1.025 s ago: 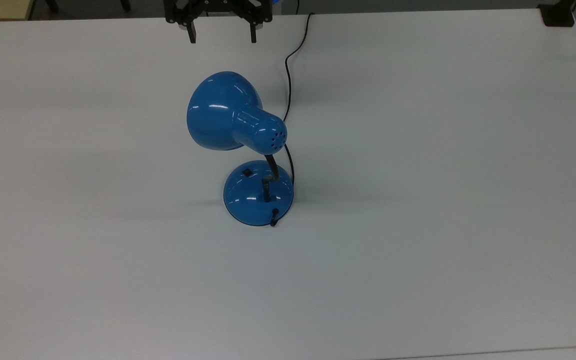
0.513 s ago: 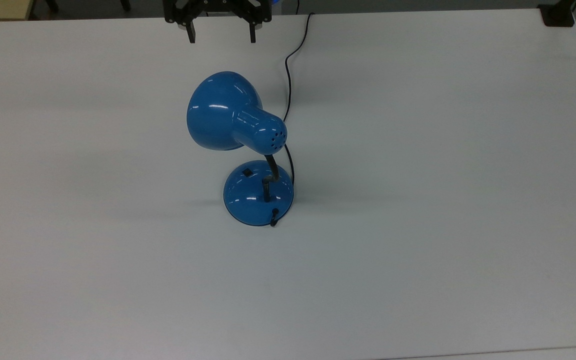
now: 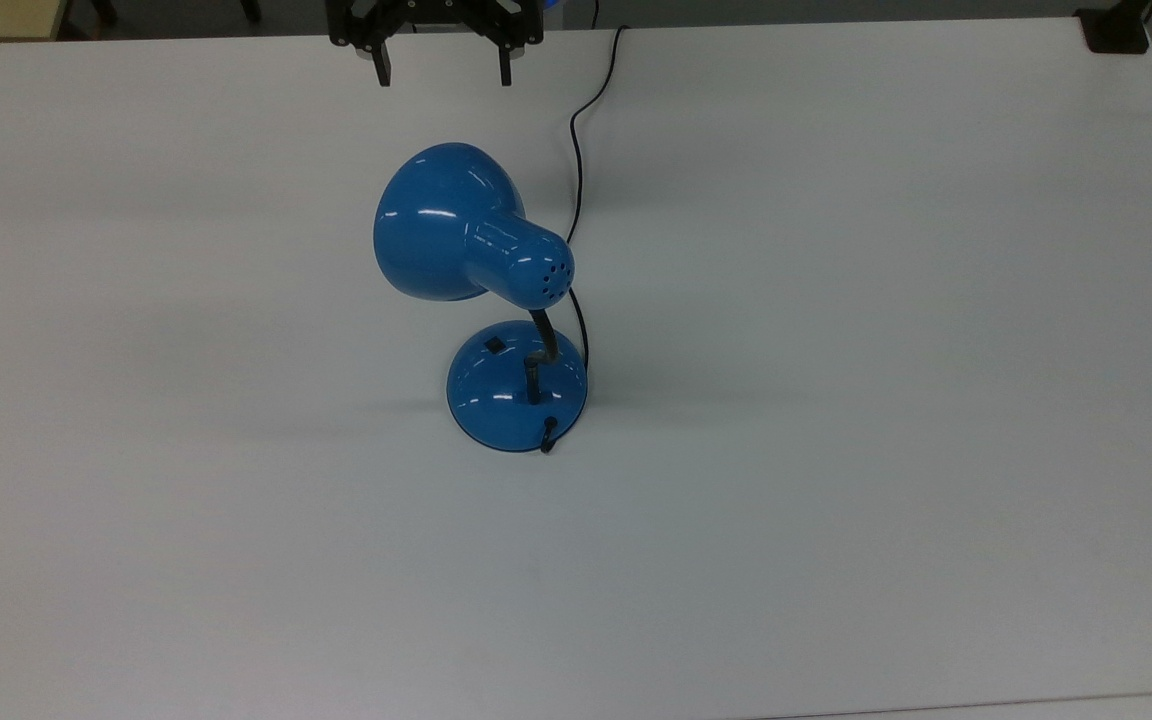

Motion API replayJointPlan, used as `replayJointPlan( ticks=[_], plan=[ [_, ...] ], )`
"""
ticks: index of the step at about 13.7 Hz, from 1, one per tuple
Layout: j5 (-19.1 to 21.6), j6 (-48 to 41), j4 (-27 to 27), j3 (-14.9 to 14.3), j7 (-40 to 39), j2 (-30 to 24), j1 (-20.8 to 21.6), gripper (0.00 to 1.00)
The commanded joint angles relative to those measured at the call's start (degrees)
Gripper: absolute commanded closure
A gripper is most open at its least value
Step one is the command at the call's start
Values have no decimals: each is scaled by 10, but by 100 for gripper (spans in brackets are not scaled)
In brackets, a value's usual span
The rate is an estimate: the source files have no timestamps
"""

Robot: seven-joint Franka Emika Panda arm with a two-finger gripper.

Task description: Turn on the lamp

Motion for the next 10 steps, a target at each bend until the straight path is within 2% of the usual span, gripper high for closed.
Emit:
replayJointPlan(
  ticks=[1,4,8,10],
  plan=[
    [7,4,3,-2,-33,0,1,0],
    [-3,-1,-2,-2,-127,-1,-5,0],
    [-16,-17,-11,1,-132,11,-10,0],
    [-51,-17,-23,2,-137,27,-10,0]
  ],
)
